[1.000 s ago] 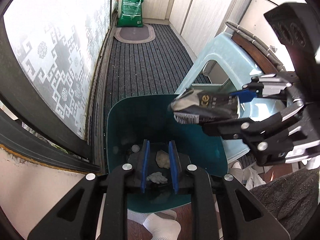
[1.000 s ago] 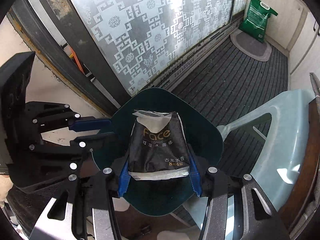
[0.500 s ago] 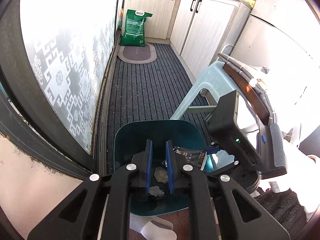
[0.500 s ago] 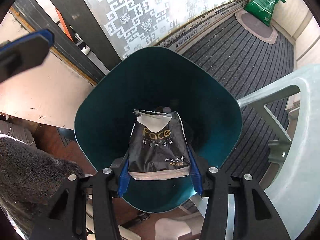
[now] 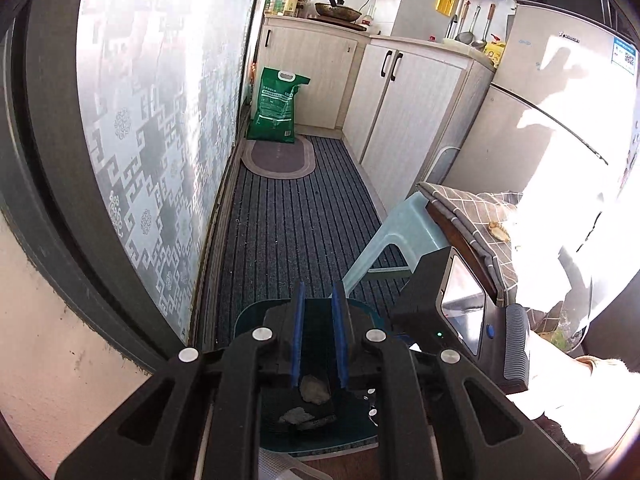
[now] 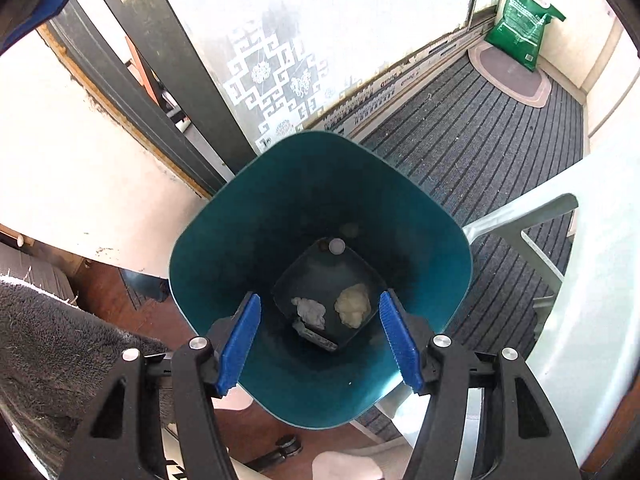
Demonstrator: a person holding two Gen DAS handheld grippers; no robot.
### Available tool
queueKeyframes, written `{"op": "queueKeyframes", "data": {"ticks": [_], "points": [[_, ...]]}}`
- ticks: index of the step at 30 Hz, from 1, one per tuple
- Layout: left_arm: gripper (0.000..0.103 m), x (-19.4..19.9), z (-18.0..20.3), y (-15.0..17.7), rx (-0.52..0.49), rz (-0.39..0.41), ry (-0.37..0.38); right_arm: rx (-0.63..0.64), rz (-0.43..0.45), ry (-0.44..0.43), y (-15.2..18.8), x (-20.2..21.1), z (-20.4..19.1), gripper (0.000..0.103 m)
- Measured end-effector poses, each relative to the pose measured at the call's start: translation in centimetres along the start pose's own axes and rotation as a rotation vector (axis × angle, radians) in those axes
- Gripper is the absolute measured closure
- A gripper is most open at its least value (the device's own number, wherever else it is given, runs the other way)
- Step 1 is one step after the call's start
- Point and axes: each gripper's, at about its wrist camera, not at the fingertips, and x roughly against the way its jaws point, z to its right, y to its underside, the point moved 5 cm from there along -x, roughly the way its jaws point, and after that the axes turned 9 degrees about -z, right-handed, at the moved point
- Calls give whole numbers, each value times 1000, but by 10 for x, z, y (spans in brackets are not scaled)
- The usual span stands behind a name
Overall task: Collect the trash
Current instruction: 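Move both open tools back toward the stool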
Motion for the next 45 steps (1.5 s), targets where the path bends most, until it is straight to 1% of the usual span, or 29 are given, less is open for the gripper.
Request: {"op": "queueKeyframes", "data": {"ticks": [2, 6, 11, 12, 14, 17, 20, 24, 32, 37, 41, 45], "points": [[87, 6, 4, -4, -4, 16, 1, 1, 35, -12, -2, 13, 0, 42], [85, 22, 12, -11, -23, 56, 0, 9, 119, -15, -6, 42, 2, 52], [83, 34, 25, -21, -39, 104, -3, -12, 243, 0, -8, 90, 9, 52], [81, 36, 28, -23, -41, 111, 6, -14, 267, 9, -7, 100, 13, 52], [77, 38, 36, -26, -48, 120, 17, -25, 306, 20, -4, 117, 21, 52], [74, 35, 49, -29, -63, 117, 23, -40, 350, 50, 6, 136, 33, 52], [73, 29, 65, -33, -82, 111, 28, -61, 372, 71, 16, 149, 48, 52], [69, 19, 85, -37, -106, 105, 41, -100, 394, 105, 33, 161, 71, 52], [68, -14, 132, -41, -173, 59, 57, -170, 429, 177, 70, 183, 115, 52], [65, -33, 161, -42, -209, 41, 64, -238, 446, 239, 95, 190, 145, 52], [65, -50, 178, -45, -229, 19, 67, -279, 439, 279, 113, 190, 166, 52], [63, -64, 196, -48, -258, 16, 75, -312, 439, 295, 132, 191, 184, 52]]}}
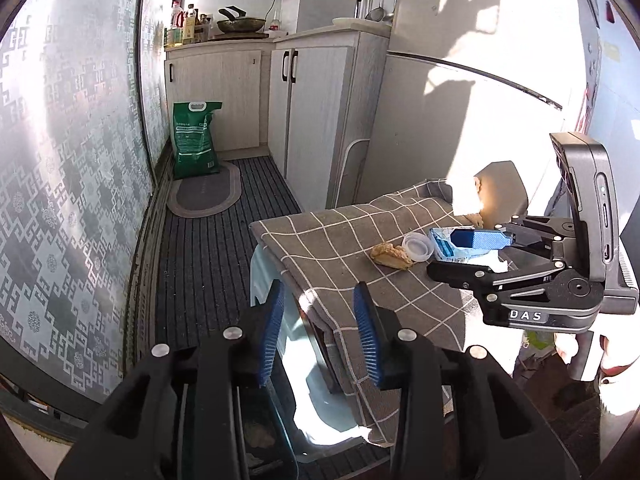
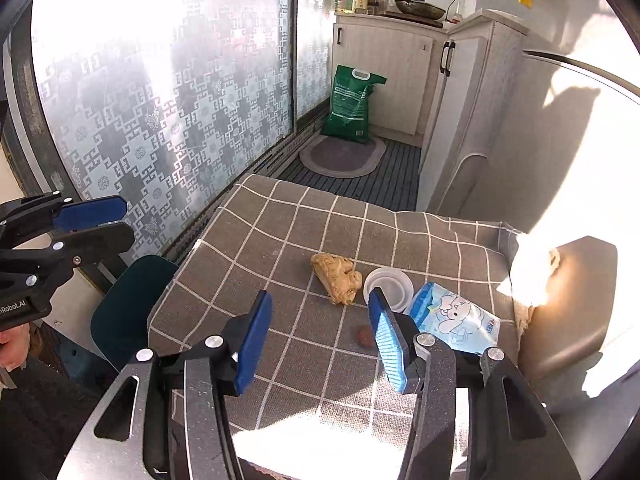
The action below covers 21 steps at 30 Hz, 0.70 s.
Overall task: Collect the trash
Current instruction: 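Move both open tools back toward the stool, then grasp the blue-white tissue pack with the right tool while the left tool grasps the peanut shell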
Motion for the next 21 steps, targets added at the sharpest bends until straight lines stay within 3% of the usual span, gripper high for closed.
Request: {"op": "queueKeyframes", "data": {"ticks": [5, 10, 17, 21], "points": [[56, -23, 18, -6, -38, -25, 9, -50, 10, 15, 12, 5, 28, 51], [50, -47, 35, -16, -107, -28, -28, -100, 22, 35, 23, 12, 54, 41], [40, -85, 51, -28, -177, -88, 4, -140, 21, 44, 37, 12, 73, 34], [35, -105, 56, -35, -187, -120, 20, -156, 22, 47, 42, 10, 80, 23]]}}
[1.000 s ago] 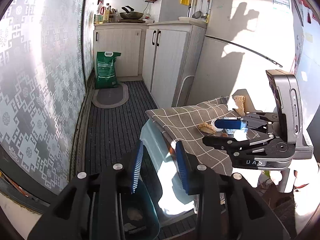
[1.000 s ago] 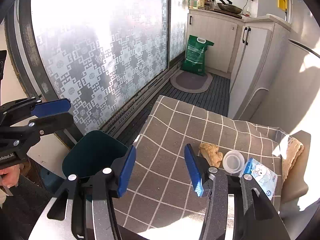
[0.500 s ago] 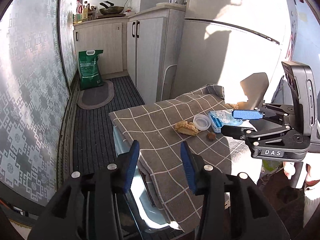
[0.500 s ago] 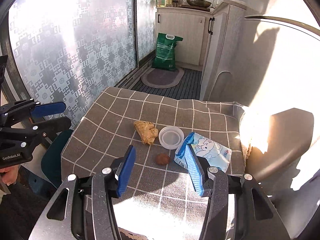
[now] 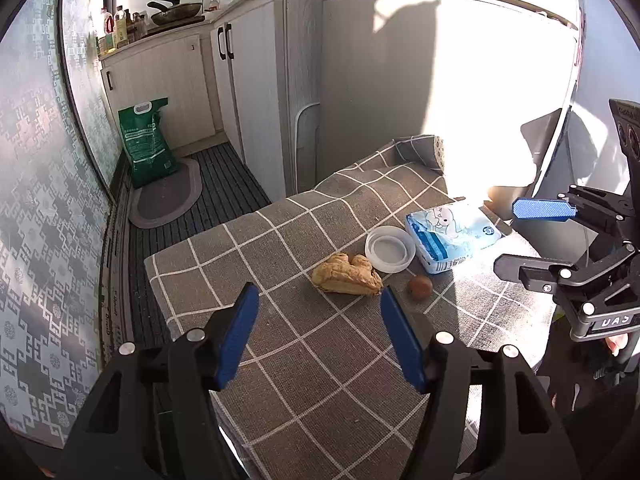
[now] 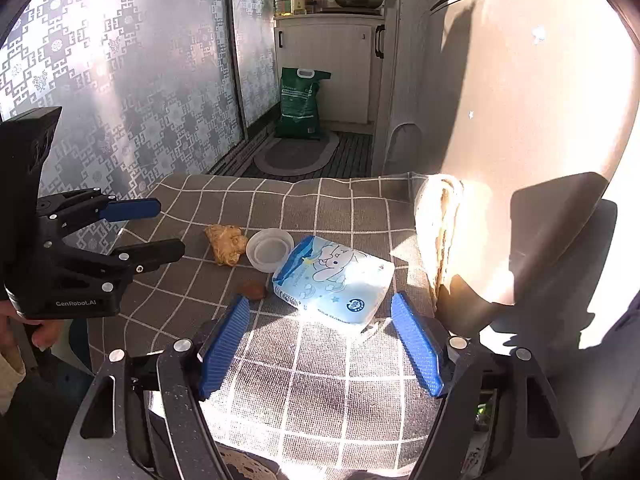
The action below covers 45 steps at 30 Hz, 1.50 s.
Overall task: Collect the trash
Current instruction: 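Grasp the blue-white tissue pack with the right tool while the left tool grasps the peanut shell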
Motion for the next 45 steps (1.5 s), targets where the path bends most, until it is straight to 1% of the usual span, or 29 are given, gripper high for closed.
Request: {"op": "queueKeyframes", "data": {"ticks": [2, 4, 8, 11, 13, 16, 18, 19, 22, 25, 27, 30, 34, 38, 41, 45], "points": [[33, -8, 6, -2, -17, -10, -7, -7, 12, 7, 1, 0, 4, 18], [33, -17, 10, -3, -26, -23, -5, -15, 17, 16, 2, 0, 7, 17], [33, -27, 17, -9, -35, -37, -4, -30, 4, 2, 8, -9, 9, 17], [33, -34, 16, -12, -35, -49, -18, -13, -6, -3, 9, -16, 6, 15], [33, -36, 15, -13, -28, -52, -10, -3, -3, -2, 8, -19, 3, 14], [38, -41, 13, -13, -19, -68, -13, -3, 7, 12, 5, -21, 2, 14], [48, -44, 13, -13, -6, -77, 2, -5, 9, 24, 3, -23, 2, 14], [50, -45, 13, -14, -3, -79, 7, -5, 9, 33, 2, -24, 2, 14], [52, -46, 15, -14, -11, -78, -6, 16, 10, 54, -2, -27, 0, 14], [53, -47, 15, -13, -3, -78, 1, 51, 1, 92, -5, -33, -1, 14], [53, -45, 13, -13, 10, -78, 11, 64, -8, 119, -5, -38, 1, 14], [53, -42, 8, -13, 32, -74, 25, 52, -15, 126, -5, -44, 5, 14], [53, -33, 4, -13, 55, -59, 49, 52, -17, 137, -9, -48, -1, 14], [53, -24, 3, -11, 53, -47, 54, 72, -19, 190, -13, -52, -9, 14], [53, -15, 1, -10, 54, -32, 57, 48, -25, 208, -14, -56, -7, 14], [53, -4, -6, -6, 64, -17, 61, -1, -31, 200, -16, -61, -2, 14]]}}
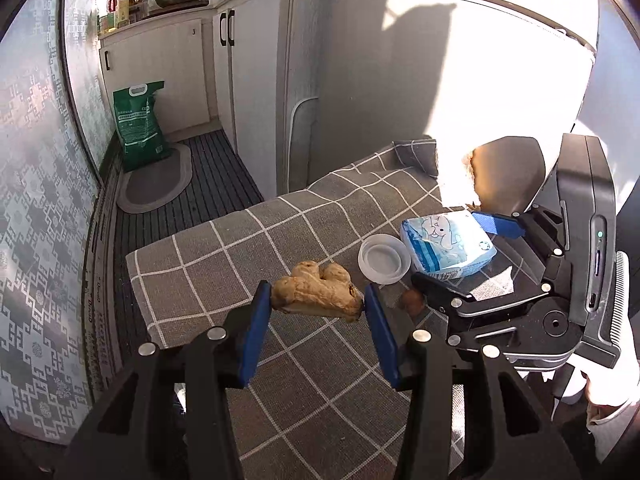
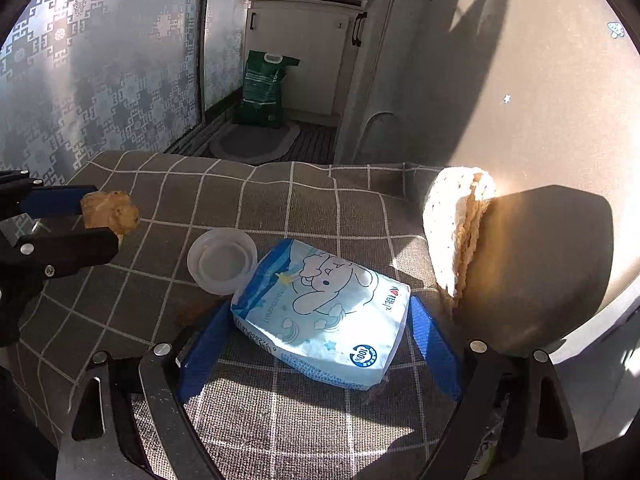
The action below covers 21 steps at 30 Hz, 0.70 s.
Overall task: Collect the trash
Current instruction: 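Grasp the blue-white tissue pack with the right tool while the left tool grasps the peanut shell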
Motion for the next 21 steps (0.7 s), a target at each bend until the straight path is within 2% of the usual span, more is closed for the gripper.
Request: {"op": "queueKeyframes", "data": {"ticks": [3, 9, 14, 21], "points": [[53, 7, -3, 4, 3, 7, 5, -20, 1, -7, -3, -3, 0, 14], [53, 19, -11, 11, 8, 17, 0, -13, -8, -32, -5, -1, -5, 28], [53, 32, -20, 15, 25, 33, -2, -16, -2, -39, -7, 7, -7, 31], [53, 54, -37, 23, 58, 64, -2, -36, 54, -74, -20, 39, -14, 31]]}}
